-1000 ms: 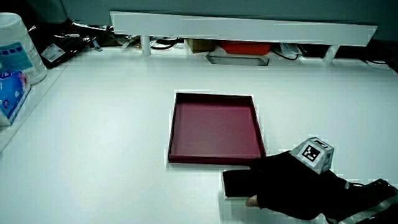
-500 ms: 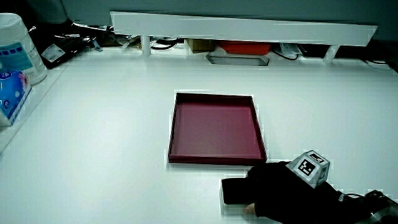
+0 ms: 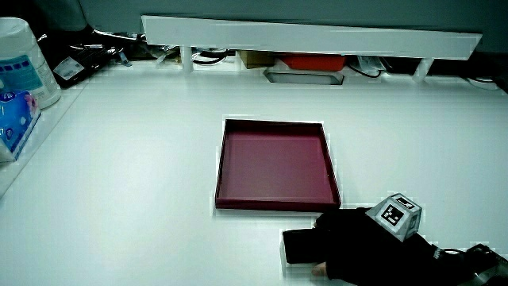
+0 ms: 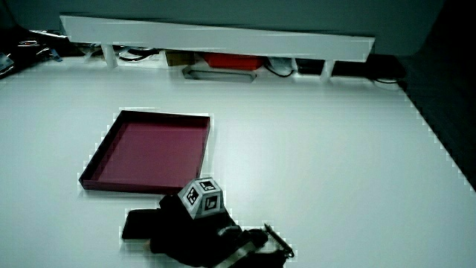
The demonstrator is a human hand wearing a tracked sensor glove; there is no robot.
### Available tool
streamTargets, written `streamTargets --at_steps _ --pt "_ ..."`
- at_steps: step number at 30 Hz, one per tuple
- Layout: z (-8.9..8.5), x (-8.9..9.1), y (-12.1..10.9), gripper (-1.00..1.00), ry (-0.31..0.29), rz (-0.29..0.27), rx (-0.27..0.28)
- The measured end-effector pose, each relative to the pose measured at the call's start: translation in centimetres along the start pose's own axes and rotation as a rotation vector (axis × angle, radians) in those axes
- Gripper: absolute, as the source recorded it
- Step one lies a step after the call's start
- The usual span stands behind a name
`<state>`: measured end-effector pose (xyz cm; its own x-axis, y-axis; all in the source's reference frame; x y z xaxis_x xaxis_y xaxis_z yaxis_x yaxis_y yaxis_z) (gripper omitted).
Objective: Place eraser
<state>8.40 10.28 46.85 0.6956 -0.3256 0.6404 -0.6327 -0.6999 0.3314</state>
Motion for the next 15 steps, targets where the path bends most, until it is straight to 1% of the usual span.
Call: streamTargets --at_steps 2,3,7,11,13,14,15 --pt "-0.1 0.1 0.0 -0.42 -0.006 -0.005 -0.003" --pt "0.0 0.0 0.0 -0.45 0.003 -0.005 -0.007" --pt "-0.1 0.1 0.0 -0.58 0.005 0.000 -0.017" --pt "0.2 0.3 -0.1 -0.70 0.042 -0.001 -0.035" --pt "0.8 0.2 -0.2 -0.76 0.079 0.002 -0.054" --pt "1.0 0.2 -0.2 -0.79 0.089 0.007 -0.055" --pt "1.4 0.2 -0.3 -0.82 0.114 0.009 -0.060"
